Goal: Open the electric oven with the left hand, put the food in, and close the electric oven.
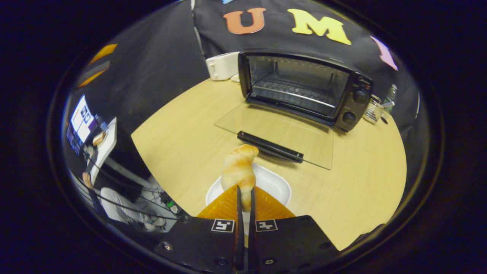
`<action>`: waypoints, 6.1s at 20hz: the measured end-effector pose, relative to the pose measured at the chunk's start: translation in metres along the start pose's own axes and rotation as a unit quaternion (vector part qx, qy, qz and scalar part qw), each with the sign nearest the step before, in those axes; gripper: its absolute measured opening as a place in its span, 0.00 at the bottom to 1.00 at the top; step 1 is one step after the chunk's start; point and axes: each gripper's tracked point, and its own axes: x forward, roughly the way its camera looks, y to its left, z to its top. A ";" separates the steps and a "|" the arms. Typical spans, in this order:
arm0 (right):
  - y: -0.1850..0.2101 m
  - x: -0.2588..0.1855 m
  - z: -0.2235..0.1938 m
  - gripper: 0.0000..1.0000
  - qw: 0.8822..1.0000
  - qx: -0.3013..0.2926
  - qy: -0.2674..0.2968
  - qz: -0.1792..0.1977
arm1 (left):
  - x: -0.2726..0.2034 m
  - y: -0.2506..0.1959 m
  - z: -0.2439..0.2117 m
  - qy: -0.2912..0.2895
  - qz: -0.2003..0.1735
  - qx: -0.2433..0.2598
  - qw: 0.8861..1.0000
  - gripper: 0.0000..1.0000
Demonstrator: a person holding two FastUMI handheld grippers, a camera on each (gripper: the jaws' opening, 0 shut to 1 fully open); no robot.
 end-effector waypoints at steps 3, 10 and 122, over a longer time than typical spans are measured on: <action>0.002 -0.014 0.037 0.08 0.994 0.081 -0.055 -0.049 | -0.001 0.006 0.002 0.008 -0.029 0.015 0.999 0.93; -0.015 -0.005 0.121 0.07 0.929 0.344 -0.128 -0.041 | -0.001 0.025 0.012 0.017 -0.043 0.046 0.998 0.92; -0.116 -0.185 -0.010 0.98 0.931 0.227 -0.165 -0.233 | 0.176 -0.159 -0.218 0.246 -0.088 0.104 0.960 0.94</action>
